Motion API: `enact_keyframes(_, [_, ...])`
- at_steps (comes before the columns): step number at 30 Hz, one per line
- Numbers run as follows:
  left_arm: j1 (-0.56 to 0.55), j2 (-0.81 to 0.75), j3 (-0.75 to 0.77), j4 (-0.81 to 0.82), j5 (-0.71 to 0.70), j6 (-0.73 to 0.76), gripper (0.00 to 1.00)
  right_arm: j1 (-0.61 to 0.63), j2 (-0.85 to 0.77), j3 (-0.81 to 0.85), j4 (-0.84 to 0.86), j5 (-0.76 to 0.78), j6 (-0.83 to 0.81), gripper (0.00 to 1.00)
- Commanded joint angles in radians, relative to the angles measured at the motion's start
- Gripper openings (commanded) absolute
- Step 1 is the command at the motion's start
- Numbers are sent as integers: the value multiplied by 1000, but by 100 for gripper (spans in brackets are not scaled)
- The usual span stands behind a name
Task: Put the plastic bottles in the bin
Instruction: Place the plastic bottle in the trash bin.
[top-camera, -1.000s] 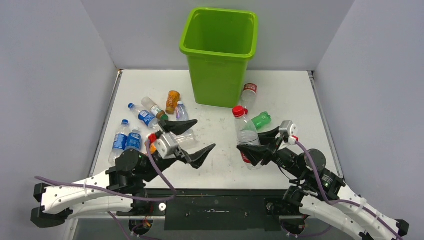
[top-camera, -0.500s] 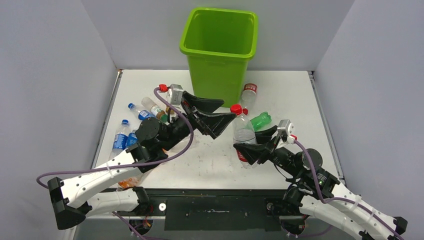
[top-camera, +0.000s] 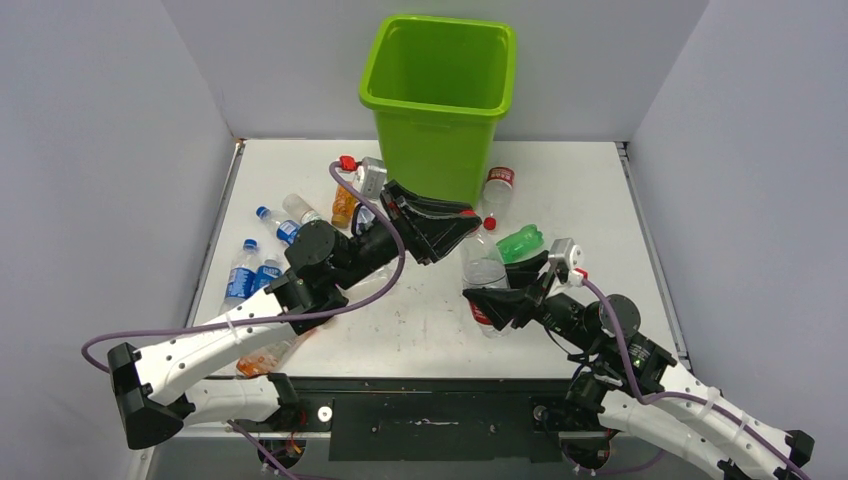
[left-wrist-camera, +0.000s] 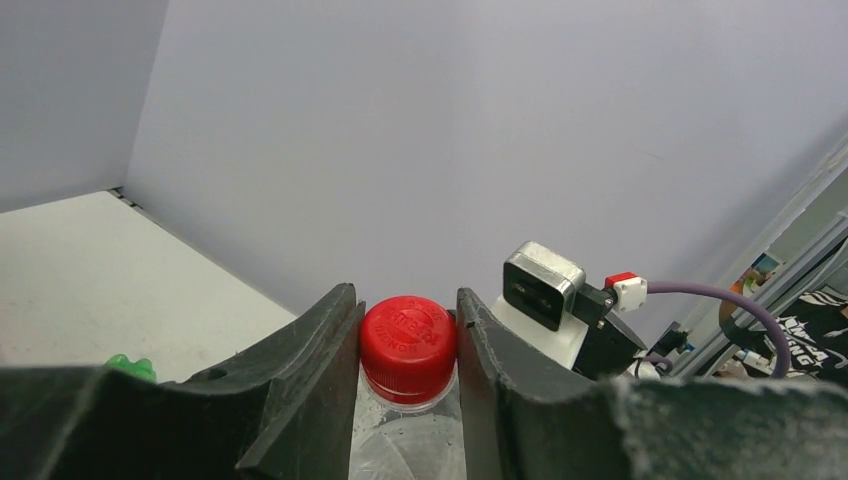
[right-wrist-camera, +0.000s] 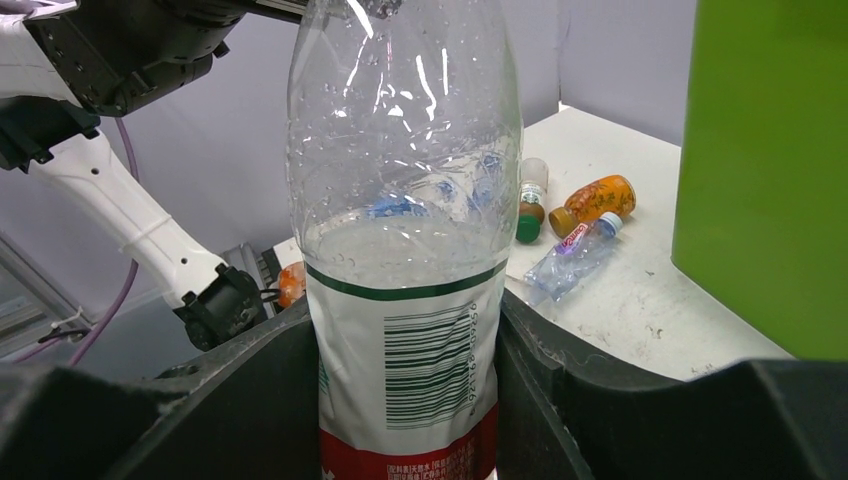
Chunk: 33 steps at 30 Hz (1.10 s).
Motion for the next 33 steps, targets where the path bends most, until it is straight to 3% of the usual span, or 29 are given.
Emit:
enact_keyframes(1, [-5, 15, 71, -2, 59, 17, 32, -4, -1, 30, 25, -8, 3, 34])
enact_keyframes(3, [-5, 26, 85, -26, 64, 17, 51, -4, -7, 33, 20, -1, -2, 34])
enact_keyframes(4, [-5, 31, 88, -35, 64, 16, 55, -4, -8, 36, 16, 2, -4, 34])
enact_keyframes(7, [-5, 42, 95, -50, 65, 16, 55, -5, -14, 38, 10, 6, -9, 34])
enact_keyframes(10, [-5, 51, 104, -60, 66, 20, 35, -4, -16, 35, 7, 5, -9, 34])
enact_keyframes(14, [-5, 65, 117, -62, 88, 27, 0, -4, -30, 34, 1, 14, -10, 35])
enact_keyframes(15, [-6, 69, 122, -68, 91, 30, 0, -4, -31, 37, -6, 21, -8, 38])
enact_keyframes(16, [-6, 73, 125, -66, 97, 35, 0, -4, -33, 41, -15, 33, -1, 50])
enact_keyframes(18, [-7, 71, 130, -55, 88, 60, 0, -5, -27, 63, -44, 44, 11, 87])
enact_keyframes(19, [-5, 64, 133, -56, 68, 85, 0, -5, -24, 82, -67, 51, 23, 95])
enact_keyframes(20, [-4, 54, 143, -59, 38, 123, 0, -5, -19, 104, -105, 61, 29, 90])
enact_keyframes(23, [17, 32, 200, -36, -54, 249, 0, -4, -25, 177, -205, 82, 26, 90])
enact_keyframes(28, [138, 91, 352, 74, -50, 375, 0, -5, -106, 214, -304, 140, 22, 90])
enact_keyframes(33, [257, 223, 442, 398, -20, 440, 0, -6, -221, 125, -323, 253, 72, 90])
